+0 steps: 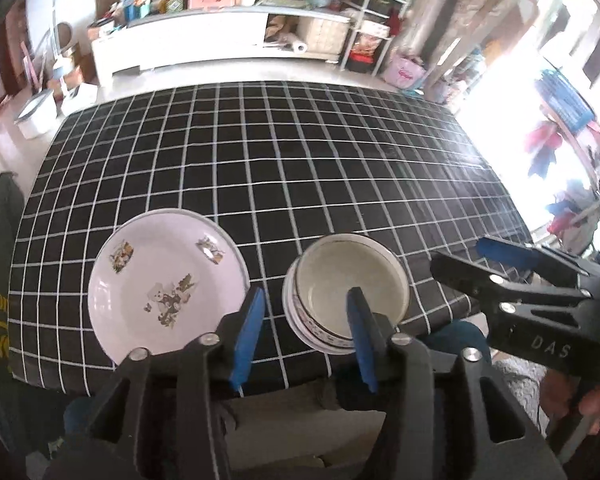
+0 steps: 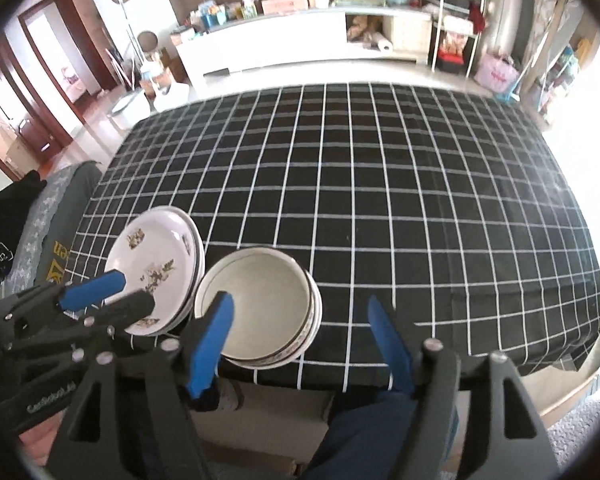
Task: Organize plates and bowls
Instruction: 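Grip the three-bowl stack rim with the left tool and lift it, then close the right tool on the bowl stack rim while the left tool holds it up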
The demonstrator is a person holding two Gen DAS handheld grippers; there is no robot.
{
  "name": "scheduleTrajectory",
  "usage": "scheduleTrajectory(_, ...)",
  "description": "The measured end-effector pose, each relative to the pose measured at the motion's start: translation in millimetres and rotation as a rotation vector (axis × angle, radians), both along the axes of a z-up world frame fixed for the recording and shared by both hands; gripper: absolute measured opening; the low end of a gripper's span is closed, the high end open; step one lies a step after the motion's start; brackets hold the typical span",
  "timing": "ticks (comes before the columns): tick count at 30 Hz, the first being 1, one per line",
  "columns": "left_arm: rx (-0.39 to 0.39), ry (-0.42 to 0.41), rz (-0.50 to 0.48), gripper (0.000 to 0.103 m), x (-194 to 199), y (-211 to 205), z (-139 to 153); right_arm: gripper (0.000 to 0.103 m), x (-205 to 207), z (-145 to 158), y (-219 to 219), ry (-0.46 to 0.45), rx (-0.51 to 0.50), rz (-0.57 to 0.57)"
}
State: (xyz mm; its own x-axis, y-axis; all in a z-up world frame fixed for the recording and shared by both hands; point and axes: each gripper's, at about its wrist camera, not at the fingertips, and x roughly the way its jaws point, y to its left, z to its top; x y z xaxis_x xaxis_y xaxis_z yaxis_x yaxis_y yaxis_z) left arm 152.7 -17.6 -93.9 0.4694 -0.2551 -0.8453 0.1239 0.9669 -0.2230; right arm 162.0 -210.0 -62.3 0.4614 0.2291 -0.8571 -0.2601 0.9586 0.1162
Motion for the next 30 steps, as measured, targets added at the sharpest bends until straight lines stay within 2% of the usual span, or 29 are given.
scheduleTrajectory(3,-0.014,-0.020,-0.027,0.059,-7,-2,3,0.083,-5,-7,-7,-0.001,0.039,-0.043)
scheduleTrajectory(8,-0.032,-0.013,-0.075,0.059,-11,-2,-5,0.085,-10,-18,-23,0.030,0.106,-0.115)
scheduleTrajectory(14,-0.116,0.029,-0.132,0.059,-4,4,-25,0.087,-13,-33,-38,0.078,0.147,-0.193)
scheduleTrajectory(17,-0.136,0.037,-0.179,0.059,2,1,-34,0.087,-11,-42,-39,0.100,0.146,-0.208)
scheduleTrajectory(21,-0.169,0.094,-0.228,0.059,16,-1,-52,0.087,-2,-59,-38,0.146,0.159,-0.227)
scheduleTrajectory(30,-0.202,0.178,-0.256,0.059,42,5,-84,0.087,21,-92,-32,0.223,0.194,-0.225)
